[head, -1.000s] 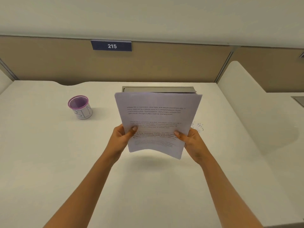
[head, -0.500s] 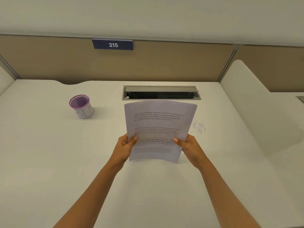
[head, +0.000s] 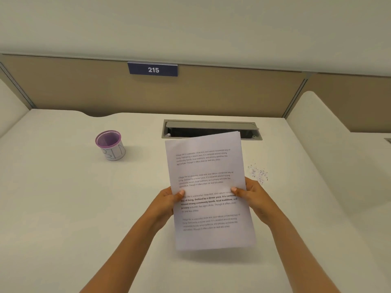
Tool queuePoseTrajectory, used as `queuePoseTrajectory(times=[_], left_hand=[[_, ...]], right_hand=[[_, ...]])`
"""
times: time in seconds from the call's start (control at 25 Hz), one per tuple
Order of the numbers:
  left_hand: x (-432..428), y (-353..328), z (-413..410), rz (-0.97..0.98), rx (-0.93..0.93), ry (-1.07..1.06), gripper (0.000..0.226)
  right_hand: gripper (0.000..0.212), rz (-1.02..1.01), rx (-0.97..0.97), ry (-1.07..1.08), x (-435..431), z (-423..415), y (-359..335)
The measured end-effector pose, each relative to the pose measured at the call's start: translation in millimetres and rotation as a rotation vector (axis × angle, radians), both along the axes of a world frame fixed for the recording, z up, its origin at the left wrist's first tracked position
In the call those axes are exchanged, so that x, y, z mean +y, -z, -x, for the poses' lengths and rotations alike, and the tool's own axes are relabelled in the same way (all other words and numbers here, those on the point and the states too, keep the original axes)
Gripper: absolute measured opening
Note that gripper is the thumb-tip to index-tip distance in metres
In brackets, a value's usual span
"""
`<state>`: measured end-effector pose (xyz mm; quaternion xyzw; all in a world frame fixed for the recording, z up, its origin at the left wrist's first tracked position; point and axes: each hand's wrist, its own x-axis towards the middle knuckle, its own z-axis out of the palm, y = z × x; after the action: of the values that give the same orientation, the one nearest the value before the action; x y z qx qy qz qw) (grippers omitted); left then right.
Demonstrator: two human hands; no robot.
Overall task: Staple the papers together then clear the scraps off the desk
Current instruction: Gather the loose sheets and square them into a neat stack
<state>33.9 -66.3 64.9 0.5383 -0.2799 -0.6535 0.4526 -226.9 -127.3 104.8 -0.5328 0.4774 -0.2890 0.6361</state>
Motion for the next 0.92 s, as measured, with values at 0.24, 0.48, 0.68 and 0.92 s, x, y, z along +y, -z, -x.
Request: queuePoseTrajectory(times=[0.24, 0.48, 0.68, 0.92], left_hand=[[3, 16, 5, -0.177, 0.073, 0.021, 0.022], [-2, 31, 9, -0.264, 0.104, 0.066, 0.027], [-10, 33, 13, -0.261, 0.104, 0.087, 0.026], [-33, 27, 4, -0.159, 0.098, -0.068, 0.026]], right_hand=[[0.033, -0.163, -0.096, 0.074, 12, 9, 7], [0.035, -0.256, -0.14, 0.105, 18, 13, 18], [0.036, -0.238, -0.107, 0.115, 15, 18, 21], [0.037, -0.269, -0.095, 0.106, 11, 19, 28]])
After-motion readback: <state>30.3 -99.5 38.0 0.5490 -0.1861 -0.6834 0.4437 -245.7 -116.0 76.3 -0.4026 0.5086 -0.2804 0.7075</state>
